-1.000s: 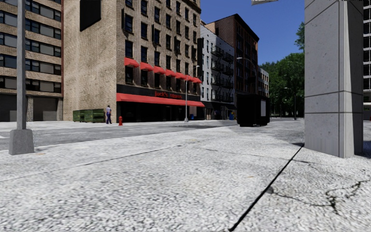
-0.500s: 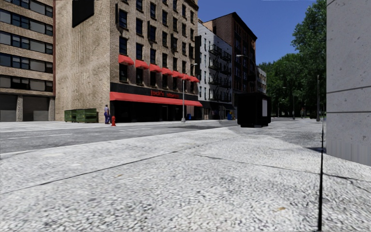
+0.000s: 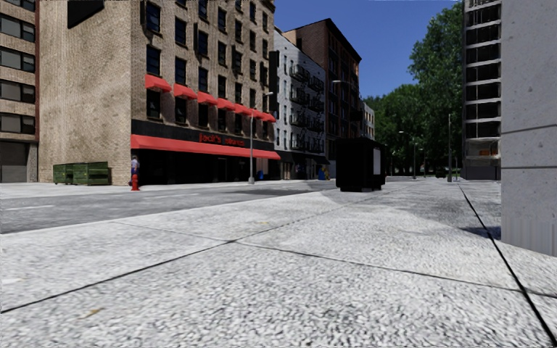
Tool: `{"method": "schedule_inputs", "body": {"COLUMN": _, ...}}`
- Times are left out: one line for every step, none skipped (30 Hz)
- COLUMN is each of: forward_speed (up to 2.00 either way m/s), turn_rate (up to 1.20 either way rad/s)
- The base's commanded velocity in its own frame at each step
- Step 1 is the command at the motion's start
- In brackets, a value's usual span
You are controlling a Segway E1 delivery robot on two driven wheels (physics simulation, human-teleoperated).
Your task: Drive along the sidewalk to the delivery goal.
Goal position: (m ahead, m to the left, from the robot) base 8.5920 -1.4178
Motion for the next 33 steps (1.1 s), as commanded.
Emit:
{"method": "schedule_inputs", "body": {"forward_speed": 1.56, "turn_rate": -0.07}}
{"method": "schedule_inputs", "body": {"forward_speed": 1.56, "turn_rate": 0.0}}
{"method": "schedule_inputs", "body": {"forward_speed": 1.56, "turn_rate": 0.0}}
{"method": "schedule_inputs", "body": {"forward_speed": 1.56, "turn_rate": 0.0}}
{"method": "schedule_inputs", "body": {"forward_speed": 1.56, "turn_rate": 0.0}}
{"method": "schedule_inputs", "body": {"forward_speed": 1.56, "turn_rate": 0.0}}
{"method": "schedule_inputs", "body": {"forward_speed": 1.56, "turn_rate": 0.0}}
{"method": "schedule_inputs", "body": {"forward_speed": 1.56, "turn_rate": 0.0}}
{"method": "schedule_inputs", "body": {"forward_speed": 1.56, "turn_rate": 0.0}}
{"method": "schedule_inputs", "body": {"forward_speed": 1.56, "turn_rate": 0.0}}
{"method": "schedule_inputs", "body": {"forward_speed": 1.56, "turn_rate": 0.0}}
{"method": "schedule_inputs", "body": {"forward_speed": 1.56, "turn_rate": 0.0}}
{"method": "schedule_inputs", "body": {"forward_speed": 1.56, "turn_rate": 0.0}}
{"method": "schedule_inputs", "body": {"forward_speed": 1.56, "turn_rate": 0.0}}
{"method": "schedule_inputs", "body": {"forward_speed": 1.56, "turn_rate": 0.0}}
{"method": "schedule_inputs", "body": {"forward_speed": 1.56, "turn_rate": 0.0}}
{"method": "schedule_inputs", "body": {"forward_speed": 1.56, "turn_rate": 0.0}}
{"method": "schedule_inputs", "body": {"forward_speed": 1.56, "turn_rate": -0.02}}
{"method": "schedule_inputs", "body": {"forward_speed": 1.56, "turn_rate": -0.02}}
{"method": "schedule_inputs", "body": {"forward_speed": 1.56, "turn_rate": -0.13}}
{"method": "schedule_inputs", "body": {"forward_speed": 1.56, "turn_rate": -0.19}}
{"method": "schedule_inputs", "body": {"forward_speed": 1.56, "turn_rate": -0.2}}
{"method": "schedule_inputs", "body": {"forward_speed": 1.56, "turn_rate": -0.2}}
{"method": "schedule_inputs", "body": {"forward_speed": 1.56, "turn_rate": -0.2}}
{"method": "schedule_inputs", "body": {"forward_speed": 1.56, "turn_rate": -0.2}}
{"method": "schedule_inputs", "body": {"forward_speed": 1.56, "turn_rate": -0.2}}
{"method": "schedule_inputs", "body": {"forward_speed": 1.56, "turn_rate": -0.2}}
{"method": "schedule_inputs", "body": {"forward_speed": 1.56, "turn_rate": -0.2}}
{"method": "schedule_inputs", "body": {"forward_speed": 1.56, "turn_rate": -0.2}}
{"method": "schedule_inputs", "body": {"forward_speed": 1.54, "turn_rate": -0.2}}
{"method": "schedule_inputs", "body": {"forward_speed": 1.54, "turn_rate": -0.2}}
{"method": "schedule_inputs", "body": {"forward_speed": 1.53, "turn_rate": -0.2}}
{"method": "schedule_inputs", "body": {"forward_speed": 1.53, "turn_rate": -0.2}}
